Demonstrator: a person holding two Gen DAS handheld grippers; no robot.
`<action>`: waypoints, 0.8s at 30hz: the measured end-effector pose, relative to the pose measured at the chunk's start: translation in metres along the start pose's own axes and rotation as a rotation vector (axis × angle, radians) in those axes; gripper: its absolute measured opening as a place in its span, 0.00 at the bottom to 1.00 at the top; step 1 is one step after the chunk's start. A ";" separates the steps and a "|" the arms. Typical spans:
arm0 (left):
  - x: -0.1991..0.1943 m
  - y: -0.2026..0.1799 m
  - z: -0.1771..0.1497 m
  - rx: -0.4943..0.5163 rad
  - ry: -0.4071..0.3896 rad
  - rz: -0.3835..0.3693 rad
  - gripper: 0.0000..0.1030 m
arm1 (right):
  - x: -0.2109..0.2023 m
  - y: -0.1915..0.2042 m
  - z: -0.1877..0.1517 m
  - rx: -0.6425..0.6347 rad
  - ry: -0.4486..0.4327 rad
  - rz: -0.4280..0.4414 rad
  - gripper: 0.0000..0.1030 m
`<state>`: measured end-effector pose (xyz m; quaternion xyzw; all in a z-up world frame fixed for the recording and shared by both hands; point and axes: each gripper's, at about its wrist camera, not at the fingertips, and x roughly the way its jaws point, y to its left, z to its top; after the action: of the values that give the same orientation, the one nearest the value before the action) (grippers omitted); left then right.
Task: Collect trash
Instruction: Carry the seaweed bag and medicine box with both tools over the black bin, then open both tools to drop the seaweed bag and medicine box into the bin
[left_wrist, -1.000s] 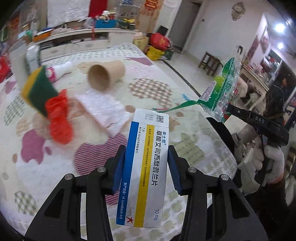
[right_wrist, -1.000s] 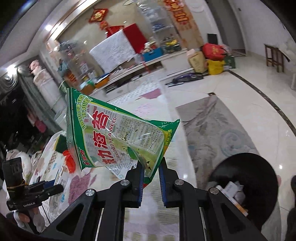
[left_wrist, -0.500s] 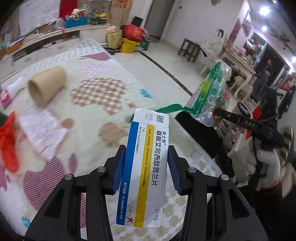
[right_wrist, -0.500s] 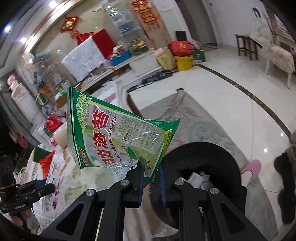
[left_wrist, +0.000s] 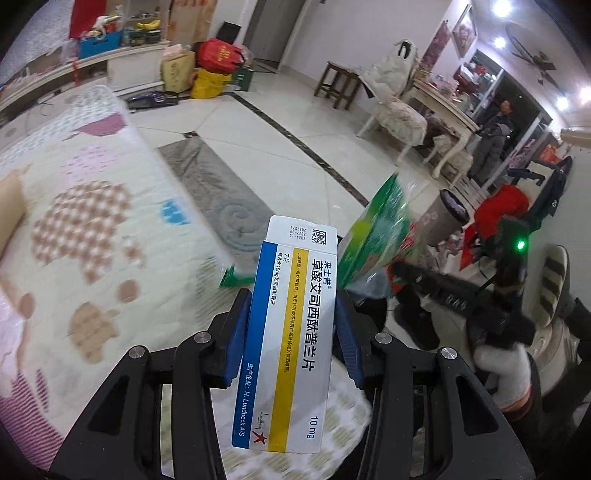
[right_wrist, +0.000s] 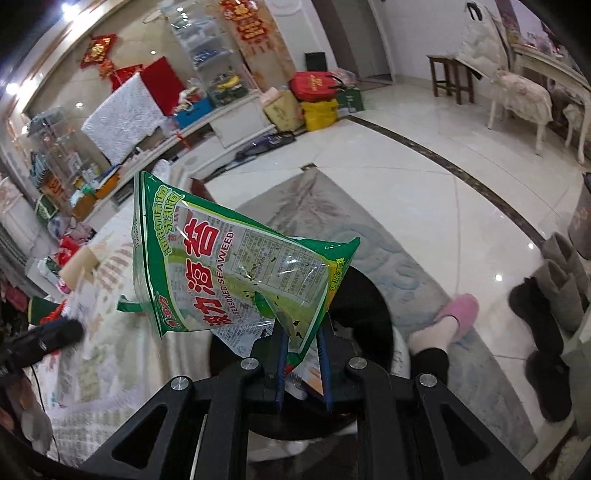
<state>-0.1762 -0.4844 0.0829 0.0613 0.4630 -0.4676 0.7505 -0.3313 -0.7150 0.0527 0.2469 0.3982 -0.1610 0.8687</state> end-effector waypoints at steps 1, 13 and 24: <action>0.003 -0.003 0.002 -0.001 0.002 -0.011 0.41 | 0.002 -0.005 -0.001 0.005 0.009 -0.010 0.14; 0.051 -0.010 0.019 -0.083 0.040 -0.164 0.43 | 0.022 -0.027 -0.009 0.018 0.080 -0.121 0.14; 0.060 0.000 0.015 -0.116 0.058 -0.145 0.55 | 0.032 -0.019 -0.014 0.032 0.111 -0.099 0.42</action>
<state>-0.1585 -0.5311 0.0469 -0.0024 0.5141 -0.4911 0.7033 -0.3288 -0.7252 0.0148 0.2493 0.4547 -0.1963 0.8322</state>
